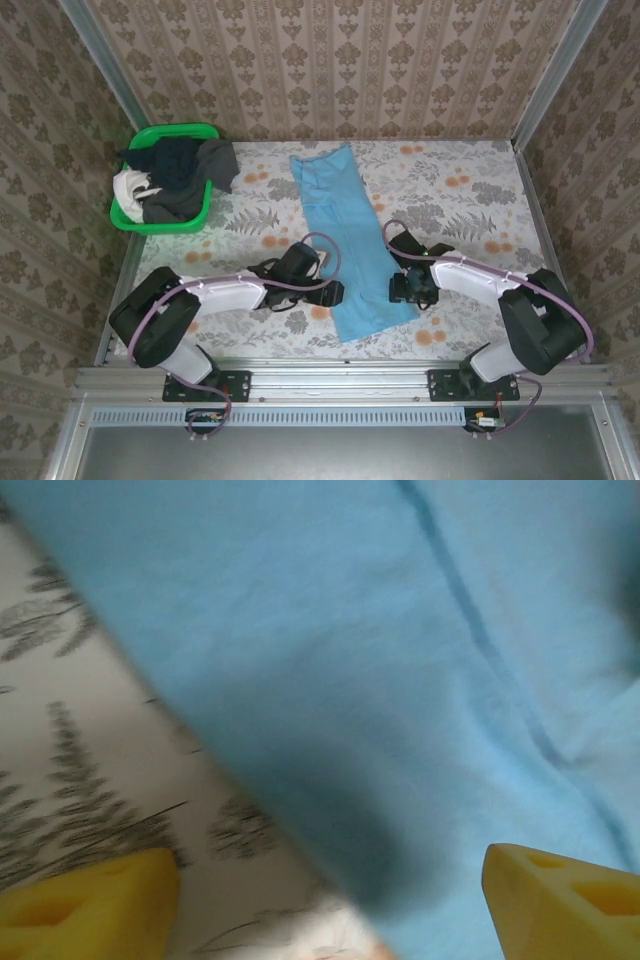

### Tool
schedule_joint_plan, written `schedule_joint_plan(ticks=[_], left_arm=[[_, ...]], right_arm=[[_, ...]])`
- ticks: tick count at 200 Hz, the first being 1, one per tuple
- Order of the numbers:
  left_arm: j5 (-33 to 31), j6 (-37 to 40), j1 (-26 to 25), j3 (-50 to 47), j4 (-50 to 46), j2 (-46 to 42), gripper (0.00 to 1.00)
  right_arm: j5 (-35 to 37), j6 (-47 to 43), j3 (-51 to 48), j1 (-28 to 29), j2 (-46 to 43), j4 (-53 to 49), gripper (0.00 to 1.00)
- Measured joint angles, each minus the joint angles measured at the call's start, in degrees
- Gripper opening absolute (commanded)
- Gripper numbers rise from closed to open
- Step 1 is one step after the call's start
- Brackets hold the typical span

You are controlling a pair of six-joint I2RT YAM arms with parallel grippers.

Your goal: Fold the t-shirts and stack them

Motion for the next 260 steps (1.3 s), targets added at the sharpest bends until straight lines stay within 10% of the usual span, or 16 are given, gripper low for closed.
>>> schedule_joint_plan(ticks=[94, 141, 213, 260], left_arm=[[2.29, -0.63, 3.91, -1.29, 2.56, 3.1, 0.0], [6.56, 1.05, 7.08, -2.54, 3.87, 2.93, 0.0], [1.36, -1.55, 1.11, -5.73, 1.09, -4.96, 0.67], [-4.98, -6.6, -6.75, -8.0, 3.74, -5.2, 0.47]], right_arm=[[0.66, 0.83, -0.98, -1.11, -0.09, -0.55, 0.1], [-0.48, 0.83, -2.34, -1.44, -3.23, -0.04, 0.09], [-3.56, 0.83, -6.34, -2.47, -7.8, 0.42, 0.12], [-5.51, 0.59, -7.13, -2.45, -7.96, 2.05, 0.14]])
